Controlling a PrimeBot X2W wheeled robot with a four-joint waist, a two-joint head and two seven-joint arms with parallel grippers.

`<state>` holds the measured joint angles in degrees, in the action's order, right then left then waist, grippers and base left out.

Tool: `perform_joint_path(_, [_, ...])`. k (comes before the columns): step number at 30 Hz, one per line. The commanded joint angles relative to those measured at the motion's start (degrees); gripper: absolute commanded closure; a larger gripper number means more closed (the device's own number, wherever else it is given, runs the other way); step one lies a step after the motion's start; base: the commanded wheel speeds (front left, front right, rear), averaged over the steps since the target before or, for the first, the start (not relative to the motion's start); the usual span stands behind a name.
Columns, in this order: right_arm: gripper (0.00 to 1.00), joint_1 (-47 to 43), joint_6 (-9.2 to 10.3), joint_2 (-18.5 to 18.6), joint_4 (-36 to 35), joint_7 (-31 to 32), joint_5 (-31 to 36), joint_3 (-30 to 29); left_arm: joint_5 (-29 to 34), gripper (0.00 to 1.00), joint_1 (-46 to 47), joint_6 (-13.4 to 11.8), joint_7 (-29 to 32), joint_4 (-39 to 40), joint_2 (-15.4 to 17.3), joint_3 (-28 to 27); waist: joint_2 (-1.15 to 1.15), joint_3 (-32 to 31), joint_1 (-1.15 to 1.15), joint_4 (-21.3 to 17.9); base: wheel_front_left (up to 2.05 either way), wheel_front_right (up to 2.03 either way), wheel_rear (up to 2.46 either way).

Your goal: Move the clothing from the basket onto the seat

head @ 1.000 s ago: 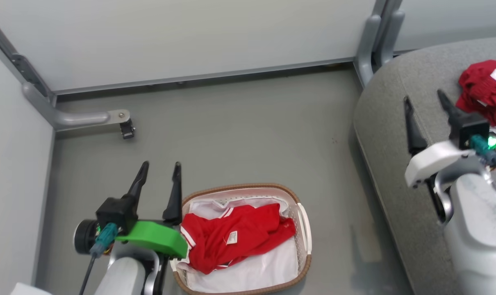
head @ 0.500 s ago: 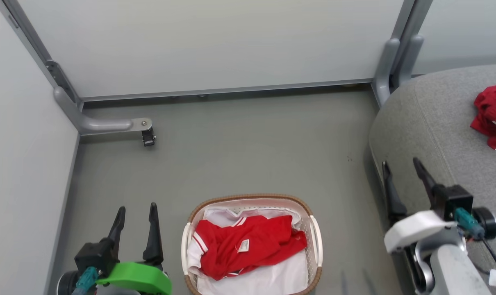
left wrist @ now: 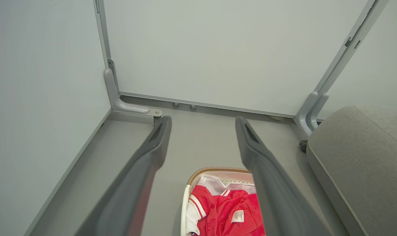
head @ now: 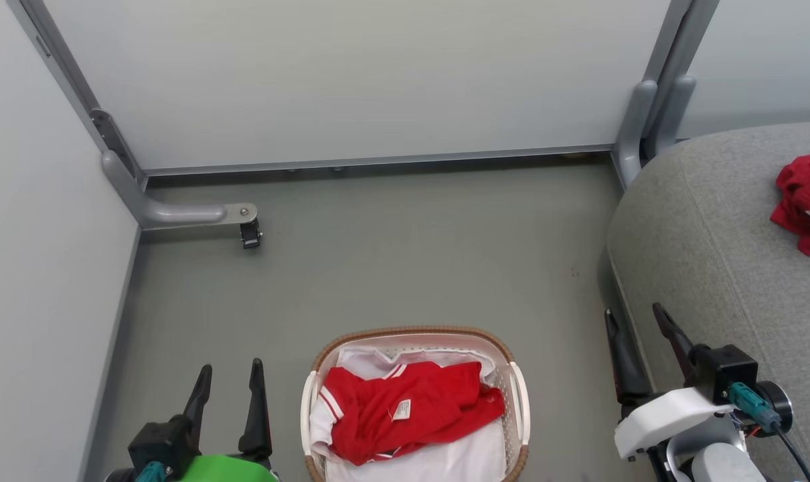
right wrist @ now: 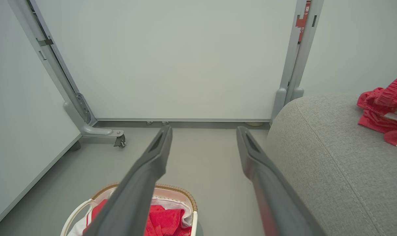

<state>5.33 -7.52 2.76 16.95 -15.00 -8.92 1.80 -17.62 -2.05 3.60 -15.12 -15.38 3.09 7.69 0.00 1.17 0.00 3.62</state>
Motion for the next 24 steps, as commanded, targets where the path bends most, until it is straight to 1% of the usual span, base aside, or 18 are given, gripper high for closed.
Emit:
perform_joint_path(1, [0.00, -0.5, 0.06, 0.3, 0.1, -0.3, 0.4, 0.0, 0.1, 0.00, -1.0, 0.3, 0.0, -0.2, 0.0, 0.1, 0.00, -0.1, 0.00, -0.1, 0.00, 0.00, 0.00])
perform_joint_path(16, [0.00, -1.0, 0.06, 0.2, 0.1, -0.3, 0.5, -0.1, 0.3, 0.00, -0.9, 0.9, 0.0, -0.7, -0.2, 0.3, 0.00, -0.6, 0.00, -0.2, 0.00, 0.00, 0.00])
perform_joint_path(24, [0.00, -0.7, 0.06, 0.2, 0.3, -0.3, 0.6, -0.1, -0.1, 0.00, -0.4, 0.7, 0.0, -0.9, -0.2, 0.6, 0.00, -0.4, 0.00, 0.0, 0.00, 0.00, 0.00])
